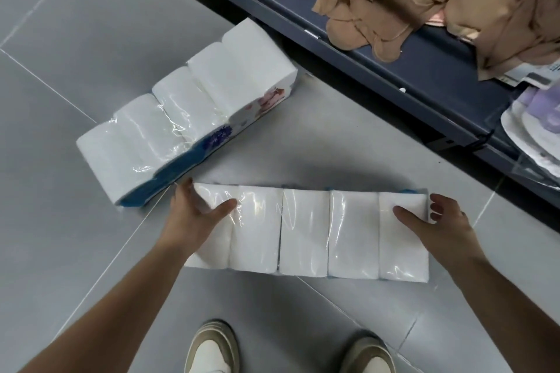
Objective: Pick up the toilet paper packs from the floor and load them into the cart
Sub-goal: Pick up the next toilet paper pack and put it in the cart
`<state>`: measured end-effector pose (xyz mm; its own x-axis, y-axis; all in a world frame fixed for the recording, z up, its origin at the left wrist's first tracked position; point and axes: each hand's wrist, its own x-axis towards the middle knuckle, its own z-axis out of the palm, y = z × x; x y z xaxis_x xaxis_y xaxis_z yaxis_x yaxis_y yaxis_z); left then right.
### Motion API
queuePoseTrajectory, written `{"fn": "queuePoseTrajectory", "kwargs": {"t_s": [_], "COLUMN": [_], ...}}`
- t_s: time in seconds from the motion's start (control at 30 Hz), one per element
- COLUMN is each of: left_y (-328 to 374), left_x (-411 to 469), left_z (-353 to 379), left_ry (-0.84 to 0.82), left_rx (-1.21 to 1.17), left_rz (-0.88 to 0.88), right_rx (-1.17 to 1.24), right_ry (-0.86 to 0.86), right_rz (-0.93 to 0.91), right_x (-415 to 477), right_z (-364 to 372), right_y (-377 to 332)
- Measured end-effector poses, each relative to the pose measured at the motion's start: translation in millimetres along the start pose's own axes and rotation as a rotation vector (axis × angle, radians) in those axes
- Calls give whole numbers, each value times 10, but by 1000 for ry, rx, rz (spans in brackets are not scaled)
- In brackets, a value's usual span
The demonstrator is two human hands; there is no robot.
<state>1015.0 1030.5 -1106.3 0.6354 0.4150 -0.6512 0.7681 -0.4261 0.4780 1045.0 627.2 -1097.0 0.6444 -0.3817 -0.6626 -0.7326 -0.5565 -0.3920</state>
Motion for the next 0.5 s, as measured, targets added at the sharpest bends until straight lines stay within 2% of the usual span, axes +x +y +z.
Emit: {"fn": "queuePoseTrajectory", "kwargs": {"t_s": [0.23, 0.5], "left_y": [-37, 4], "left_x": [185, 100], "left_z": [37, 63], "left_ry": [-52, -10], "left_rx": [23, -21], "left_rz": [-130, -91], "right_rx": [62, -12], "right_ry": [-65, -15], "right_rz": [85, 41], "right_x": [146, 63], "right_z": [130, 137], "right_y": [-9, -26]}}
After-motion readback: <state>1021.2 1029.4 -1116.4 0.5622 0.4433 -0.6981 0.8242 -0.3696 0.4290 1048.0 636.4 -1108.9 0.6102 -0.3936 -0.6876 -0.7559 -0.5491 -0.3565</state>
